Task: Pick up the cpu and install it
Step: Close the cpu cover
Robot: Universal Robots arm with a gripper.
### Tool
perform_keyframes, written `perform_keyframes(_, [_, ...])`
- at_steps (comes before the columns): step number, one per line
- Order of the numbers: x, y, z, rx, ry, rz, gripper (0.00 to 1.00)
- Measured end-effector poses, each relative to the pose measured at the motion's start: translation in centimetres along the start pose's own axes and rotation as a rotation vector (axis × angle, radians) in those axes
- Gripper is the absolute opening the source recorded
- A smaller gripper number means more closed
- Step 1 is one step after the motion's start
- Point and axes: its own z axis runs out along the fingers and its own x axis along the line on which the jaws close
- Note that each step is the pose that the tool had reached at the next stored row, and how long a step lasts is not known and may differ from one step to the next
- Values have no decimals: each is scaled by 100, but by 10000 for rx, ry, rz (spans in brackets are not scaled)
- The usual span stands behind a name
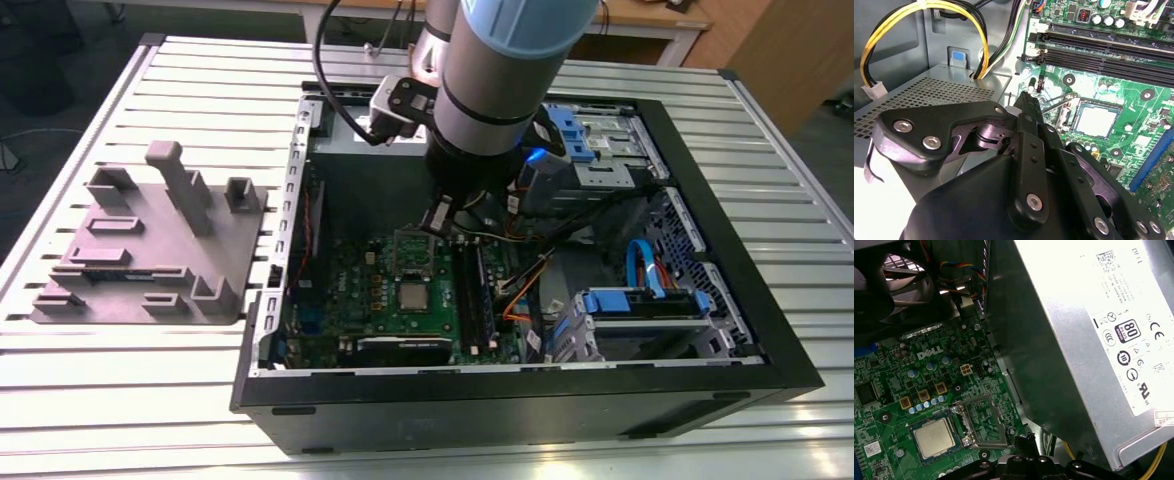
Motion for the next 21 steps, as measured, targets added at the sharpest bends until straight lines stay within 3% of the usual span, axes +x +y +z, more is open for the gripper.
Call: perform_keyframes(21, [68, -26, -17, 0, 29, -58, 10])
